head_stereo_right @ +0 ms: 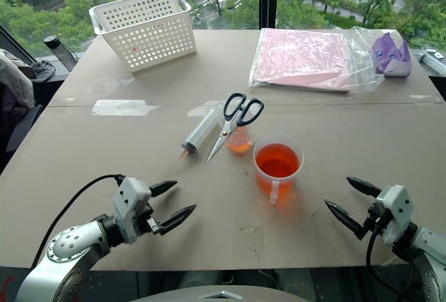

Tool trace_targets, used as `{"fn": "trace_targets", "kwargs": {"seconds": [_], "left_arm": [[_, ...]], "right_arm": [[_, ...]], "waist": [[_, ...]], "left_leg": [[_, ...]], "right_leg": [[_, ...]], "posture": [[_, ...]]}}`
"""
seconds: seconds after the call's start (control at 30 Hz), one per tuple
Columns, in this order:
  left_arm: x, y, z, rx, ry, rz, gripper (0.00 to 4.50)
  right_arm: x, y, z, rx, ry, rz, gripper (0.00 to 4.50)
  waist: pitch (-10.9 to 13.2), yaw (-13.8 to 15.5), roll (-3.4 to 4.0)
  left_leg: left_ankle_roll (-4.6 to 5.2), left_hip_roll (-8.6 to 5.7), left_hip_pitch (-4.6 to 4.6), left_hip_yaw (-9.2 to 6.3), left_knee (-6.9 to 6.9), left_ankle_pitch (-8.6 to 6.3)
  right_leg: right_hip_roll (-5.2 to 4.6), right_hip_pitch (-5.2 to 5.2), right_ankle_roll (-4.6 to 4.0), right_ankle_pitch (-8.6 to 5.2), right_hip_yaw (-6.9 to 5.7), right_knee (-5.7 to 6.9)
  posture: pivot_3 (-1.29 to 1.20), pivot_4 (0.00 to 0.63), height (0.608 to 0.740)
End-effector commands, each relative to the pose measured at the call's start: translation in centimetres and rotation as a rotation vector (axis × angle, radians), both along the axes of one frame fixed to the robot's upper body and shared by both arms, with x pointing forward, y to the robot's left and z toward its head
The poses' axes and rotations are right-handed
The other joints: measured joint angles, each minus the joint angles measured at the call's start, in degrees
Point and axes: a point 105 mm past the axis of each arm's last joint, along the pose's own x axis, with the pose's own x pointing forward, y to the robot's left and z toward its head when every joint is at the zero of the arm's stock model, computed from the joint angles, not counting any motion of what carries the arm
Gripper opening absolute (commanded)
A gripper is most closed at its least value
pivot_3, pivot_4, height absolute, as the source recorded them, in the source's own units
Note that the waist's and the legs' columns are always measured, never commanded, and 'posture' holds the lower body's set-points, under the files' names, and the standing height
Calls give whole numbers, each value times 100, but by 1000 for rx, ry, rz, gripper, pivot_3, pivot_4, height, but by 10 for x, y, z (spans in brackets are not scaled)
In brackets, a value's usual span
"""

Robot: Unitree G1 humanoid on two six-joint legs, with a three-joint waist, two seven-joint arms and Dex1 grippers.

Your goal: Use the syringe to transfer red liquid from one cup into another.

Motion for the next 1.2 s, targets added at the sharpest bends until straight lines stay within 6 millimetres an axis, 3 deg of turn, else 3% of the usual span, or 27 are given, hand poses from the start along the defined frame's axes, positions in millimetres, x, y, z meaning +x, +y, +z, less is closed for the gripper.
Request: {"fn": "trace_targets", "kwargs": {"seconds": [0.03, 0.83, 0.9, 1.0, 1.2], "left_arm": [[0, -3, 6, -7, -28, -15, 4485], [1, -4, 9, -23, -33, -27, 4485], [3, 1, 19, -37, -32, -42, 4485], [12, 10, 48, -71, -52, -85, 4485], [7, 19, 96, -21, -57, -317, 4485]], "right_arm": [[-2, 0, 5, 2, -26, 11, 4500], [-3, -3, 5, 17, -16, 37, 4500], [0, -3, 12, 27, -8, 49, 4500], [11, -6, 33, 49, 14, 49, 4500], [54, -6, 100, 266, 0, 54, 4500]], "waist": [[0, 0, 0], [-1, 0, 0], [0, -1, 0], [-1, -1, 0], [2, -76, -3]], "left_leg": [[0, 0, 0, 0, 0, 0], [0, 0, 1, 0, 7, 1], [0, 0, 2, 0, 8, 1], [0, 0, 4, -2, 13, 1], [-2, 0, 5, -5, 19, 3]], "right_leg": [[0, 0, 0, 0, 0, 0], [2, 2, 1, 1, -1, 7], [2, 2, 1, 1, -1, 8], [3, 2, 1, 1, -3, 17], [3, 4, -1, 2, -6, 17]], "posture": [[0, 150, 740], [0, 150, 740], [0, 150, 740], [0, 150, 740], [0, 150, 740]]}}
